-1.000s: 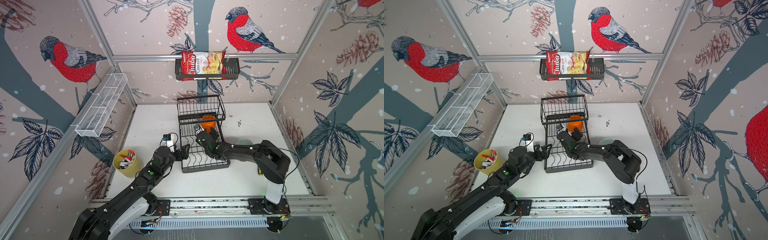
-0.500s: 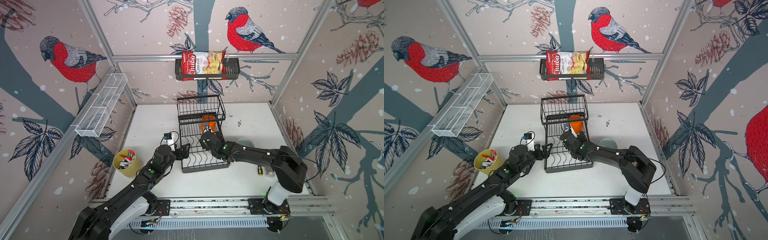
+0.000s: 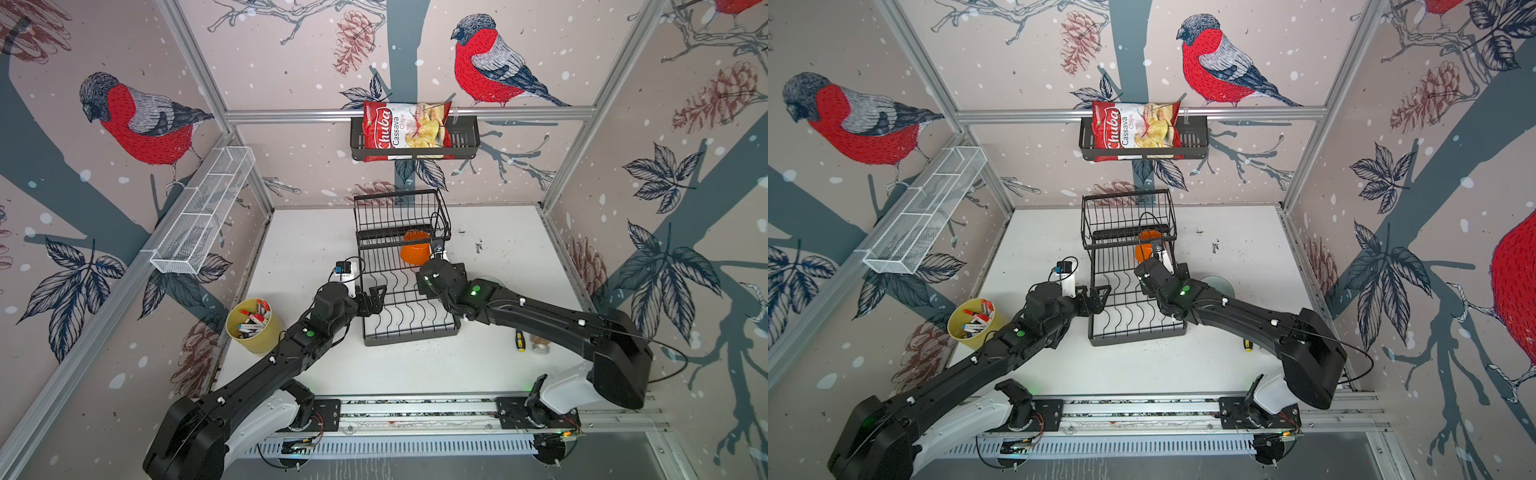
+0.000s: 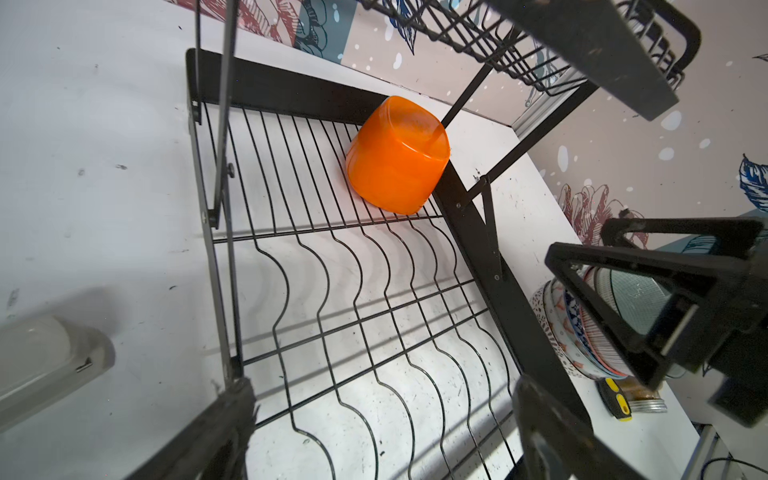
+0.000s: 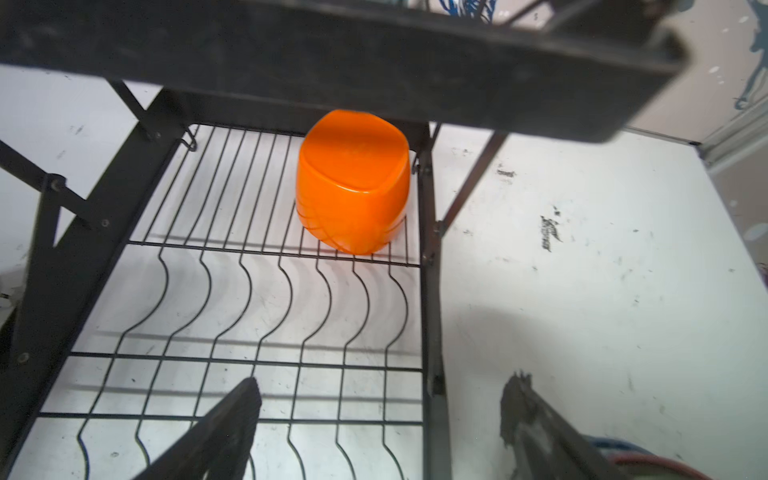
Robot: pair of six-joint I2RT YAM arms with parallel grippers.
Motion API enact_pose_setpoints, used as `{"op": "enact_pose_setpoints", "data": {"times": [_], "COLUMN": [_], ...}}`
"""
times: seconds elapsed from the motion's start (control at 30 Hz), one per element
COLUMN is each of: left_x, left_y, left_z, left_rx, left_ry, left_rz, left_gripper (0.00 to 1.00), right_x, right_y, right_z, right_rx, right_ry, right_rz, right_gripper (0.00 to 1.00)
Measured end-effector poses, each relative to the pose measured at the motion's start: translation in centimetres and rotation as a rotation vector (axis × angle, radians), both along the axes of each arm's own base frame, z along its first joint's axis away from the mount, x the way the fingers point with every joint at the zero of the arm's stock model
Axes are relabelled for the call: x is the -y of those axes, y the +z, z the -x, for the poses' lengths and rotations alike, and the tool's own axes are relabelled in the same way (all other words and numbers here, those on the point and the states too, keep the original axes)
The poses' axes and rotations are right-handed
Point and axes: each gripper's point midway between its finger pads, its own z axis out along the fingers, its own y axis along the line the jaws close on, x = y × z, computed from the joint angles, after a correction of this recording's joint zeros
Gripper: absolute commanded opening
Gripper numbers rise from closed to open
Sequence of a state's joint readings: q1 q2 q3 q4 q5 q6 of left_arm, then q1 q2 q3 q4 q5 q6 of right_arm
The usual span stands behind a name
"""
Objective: Load the bowls into the dish rack
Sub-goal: 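Withdraw the right gripper from the rack while the left gripper reaches toward the patterned bowls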
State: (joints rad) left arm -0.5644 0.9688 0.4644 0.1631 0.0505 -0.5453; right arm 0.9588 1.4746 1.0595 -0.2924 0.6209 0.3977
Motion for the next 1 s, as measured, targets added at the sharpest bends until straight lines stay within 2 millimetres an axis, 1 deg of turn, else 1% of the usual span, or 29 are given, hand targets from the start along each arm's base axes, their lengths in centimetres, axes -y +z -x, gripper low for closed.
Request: {"op": "enact_pose_setpoints", "data": {"times": [0.13,0.37,0.53,0.73,0.87,1.0], "left_x": [1.4,5.5,7.5,10.8,13.1,15.1], "left_y": [0.0,0.7,0.7,1.2,2.0,2.3], "left_z": [0.2,0.9,0.2,0.1,0.2,0.2], "left_rx": [-0.013,-0.026,-0.043,-0.05,-0.037,-0.033], "left_ry": [-0.042,-0.14,-0.164,-0.229,-0.269,-0.31], "left_rz": [-0.004,-0.035,-0.075,-0.115,-0.129,-0.153], "left_gripper": [0.94,0.92,0.91,0.91,0.91,0.91], "right_x": [1.9,5.4,9.2,13.4,15.7,17.5], "right_y": [0.3,1.4,2.3,3.6,4.5,4.9], "right_z": [0.2,0.4,0.4,0.6,0.6,0.5], "right_rx": [-0.015,-0.006,0.014,0.062,0.092,0.107], "right_ry": [-0.051,-0.139,-0.228,-0.324,-0.38,-0.428], "right_rz": [-0.015,-0.049,-0.082,-0.126,-0.157,-0.17], "right_gripper": [0.92,0.95,1.0,0.99,0.99,0.99]}}
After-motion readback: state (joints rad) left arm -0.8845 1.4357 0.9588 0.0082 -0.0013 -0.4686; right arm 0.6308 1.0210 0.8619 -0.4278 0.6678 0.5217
